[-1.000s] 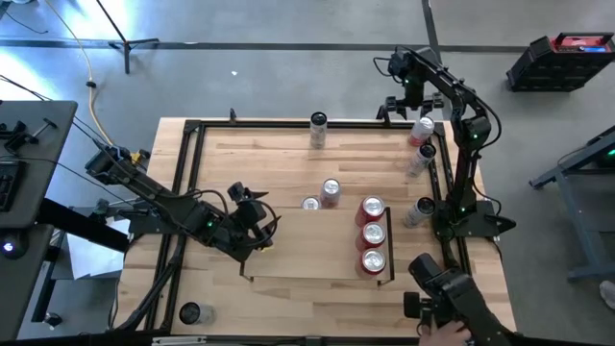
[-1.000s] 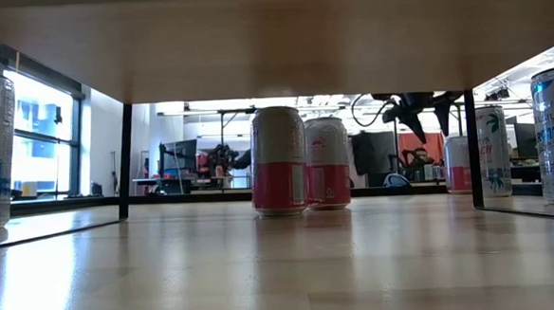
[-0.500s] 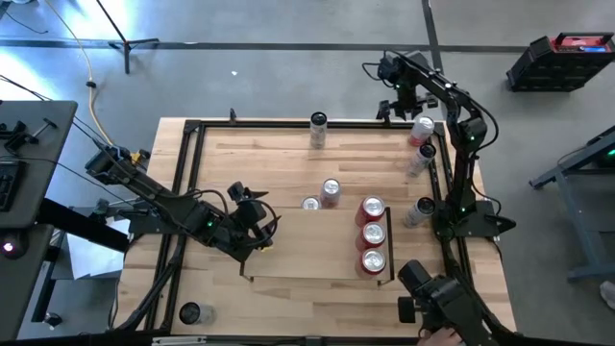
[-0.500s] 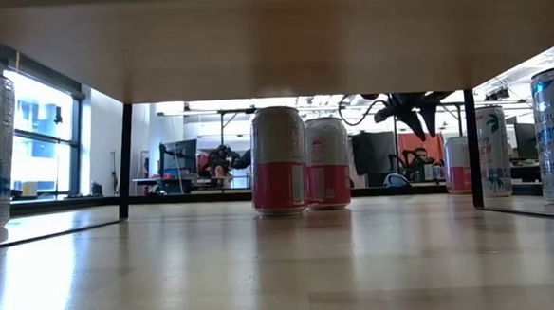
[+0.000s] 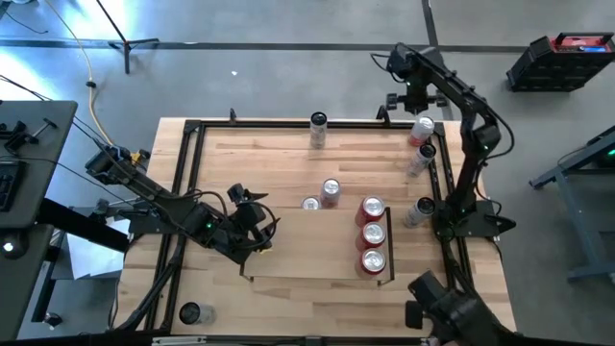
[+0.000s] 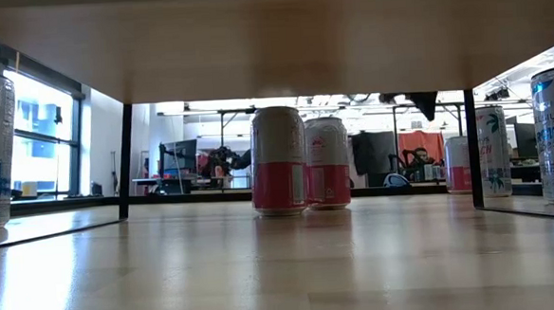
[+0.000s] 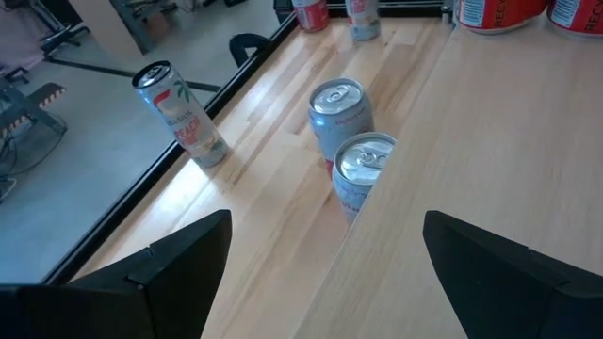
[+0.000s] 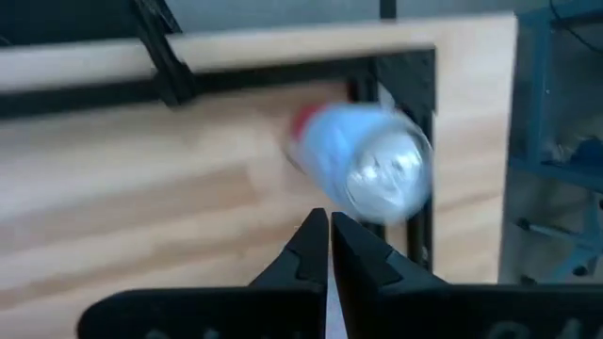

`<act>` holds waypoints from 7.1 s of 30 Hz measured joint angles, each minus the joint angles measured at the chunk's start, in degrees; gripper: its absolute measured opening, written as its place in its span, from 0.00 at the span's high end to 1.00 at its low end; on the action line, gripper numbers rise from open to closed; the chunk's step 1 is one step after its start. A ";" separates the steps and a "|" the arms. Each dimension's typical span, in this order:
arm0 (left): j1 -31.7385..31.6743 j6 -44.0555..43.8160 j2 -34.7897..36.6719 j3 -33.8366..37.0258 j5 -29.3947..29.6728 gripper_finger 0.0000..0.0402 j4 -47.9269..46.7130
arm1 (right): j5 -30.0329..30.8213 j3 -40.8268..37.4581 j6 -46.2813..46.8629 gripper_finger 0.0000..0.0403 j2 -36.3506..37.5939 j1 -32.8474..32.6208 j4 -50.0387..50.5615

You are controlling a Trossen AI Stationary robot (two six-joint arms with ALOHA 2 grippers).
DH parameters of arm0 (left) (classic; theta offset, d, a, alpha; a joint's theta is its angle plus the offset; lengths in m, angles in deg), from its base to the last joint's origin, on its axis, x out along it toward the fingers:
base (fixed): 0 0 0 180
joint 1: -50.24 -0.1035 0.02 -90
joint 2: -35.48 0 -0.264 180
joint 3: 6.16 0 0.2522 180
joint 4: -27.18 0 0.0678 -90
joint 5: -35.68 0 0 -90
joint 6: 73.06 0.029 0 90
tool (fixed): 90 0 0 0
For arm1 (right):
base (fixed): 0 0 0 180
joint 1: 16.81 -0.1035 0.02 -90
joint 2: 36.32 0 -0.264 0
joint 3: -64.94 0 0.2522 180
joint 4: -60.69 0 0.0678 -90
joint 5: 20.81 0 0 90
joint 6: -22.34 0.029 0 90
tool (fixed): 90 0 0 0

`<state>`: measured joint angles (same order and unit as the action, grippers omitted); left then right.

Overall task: Place canned beverage on shelf
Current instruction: Put the top pink and white bottle on the shelf

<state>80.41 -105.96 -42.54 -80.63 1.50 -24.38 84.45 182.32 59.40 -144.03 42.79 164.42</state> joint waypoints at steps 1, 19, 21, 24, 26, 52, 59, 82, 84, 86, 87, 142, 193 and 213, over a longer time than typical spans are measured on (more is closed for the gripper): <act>0.00 0.07 0.00 0.00 0.04 0.15 0.00 | 0.18 -1.43 0.47 1.00 1.03 -0.24 0.10; 1.15 0.15 0.00 0.00 0.34 0.15 0.04 | 19.27 -31.33 3.11 1.00 20.01 -4.52 -28.85; 1.43 0.15 0.00 0.00 0.34 0.15 0.05 | 22.06 -32.88 2.90 1.00 19.98 -5.13 -29.88; 1.82 0.15 0.00 0.02 0.33 0.15 0.03 | 25.21 -34.33 1.96 1.00 19.86 -5.61 -31.53; 2.06 0.15 0.00 0.00 0.34 0.15 0.00 | 25.75 -34.39 1.63 1.00 19.75 -5.64 -31.67; 2.16 0.08 0.00 0.01 0.56 0.15 0.17 | 22.58 -34.30 -7.57 1.00 13.61 -4.51 -30.88; 2.16 -0.05 0.00 0.00 0.54 0.15 0.18 | 20.78 -34.26 -8.66 1.00 13.98 -5.09 -30.80; 2.16 -0.05 0.01 0.00 0.50 0.15 0.48 | 16.28 -34.45 -9.61 1.00 16.91 -4.05 -31.29; 2.16 -0.07 0.02 0.00 0.50 0.15 0.48 | 16.16 -34.45 -10.41 1.00 16.93 -3.98 -32.03; 2.16 -0.03 0.00 0.00 0.50 0.15 0.48 | 15.45 -34.45 -11.70 1.00 16.93 -3.67 -32.61; 2.16 -0.05 0.00 0.02 0.50 0.15 0.48 | 15.20 -34.45 -12.00 1.00 16.93 -3.62 -32.66; 2.05 -0.97 0.00 0.00 1.39 0.15 0.55 | 13.12 -34.41 -15.75 1.00 16.54 -2.19 -37.60; 2.05 -1.16 0.00 0.01 3.10 0.15 0.42 | 5.63 -34.43 -18.06 1.00 19.71 -1.82 -39.99; 2.05 -1.40 0.01 0.01 3.10 0.15 0.35 | 2.79 -34.33 -19.47 1.00 18.74 -4.85 -37.63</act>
<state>82.47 -107.37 -42.53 -80.62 4.60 -24.03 87.25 147.98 39.93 -125.29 37.93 126.79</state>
